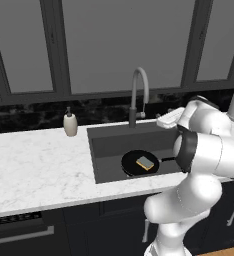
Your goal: Pick the pan and sponge and place them into the sink. Then turn on the water.
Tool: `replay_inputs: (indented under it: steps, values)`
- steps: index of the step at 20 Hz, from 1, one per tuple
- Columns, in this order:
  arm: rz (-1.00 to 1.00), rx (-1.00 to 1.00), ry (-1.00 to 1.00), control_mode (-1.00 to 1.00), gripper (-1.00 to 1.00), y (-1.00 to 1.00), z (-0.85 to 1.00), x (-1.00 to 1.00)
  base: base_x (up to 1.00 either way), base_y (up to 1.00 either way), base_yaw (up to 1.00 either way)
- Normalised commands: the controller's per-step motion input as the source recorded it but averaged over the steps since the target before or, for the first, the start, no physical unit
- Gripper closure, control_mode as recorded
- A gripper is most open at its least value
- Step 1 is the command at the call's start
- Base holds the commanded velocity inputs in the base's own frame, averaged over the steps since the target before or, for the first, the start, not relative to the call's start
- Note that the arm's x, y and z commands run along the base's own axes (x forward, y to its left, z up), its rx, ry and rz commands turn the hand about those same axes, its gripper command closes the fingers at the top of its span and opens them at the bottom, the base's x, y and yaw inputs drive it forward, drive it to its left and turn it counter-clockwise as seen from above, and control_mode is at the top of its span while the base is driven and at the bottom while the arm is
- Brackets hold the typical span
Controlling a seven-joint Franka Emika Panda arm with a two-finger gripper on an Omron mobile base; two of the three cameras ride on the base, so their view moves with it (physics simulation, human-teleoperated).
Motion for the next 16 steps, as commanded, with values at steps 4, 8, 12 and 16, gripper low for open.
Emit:
replay_inputs:
  steps: [4,8,12,16]
  values:
    - [0.0,0.0,0.0,-1.0,-1.0,0.03,0.0,0.17,0.0,0.0,0.0]
    - [0.0,0.0,0.0,-1.0,-1.0,0.07,0.0,0.05,0.0,0.0,0.0]
    - [0.0,0.0,0.0,-1.0,-1.0,0.19,0.0,0.03,0.0,0.0,0.0]
    - [0.0,0.0,0.0,-1.0,-1.0,0.17,0.0,0.04,0.0,0.0,0.0]
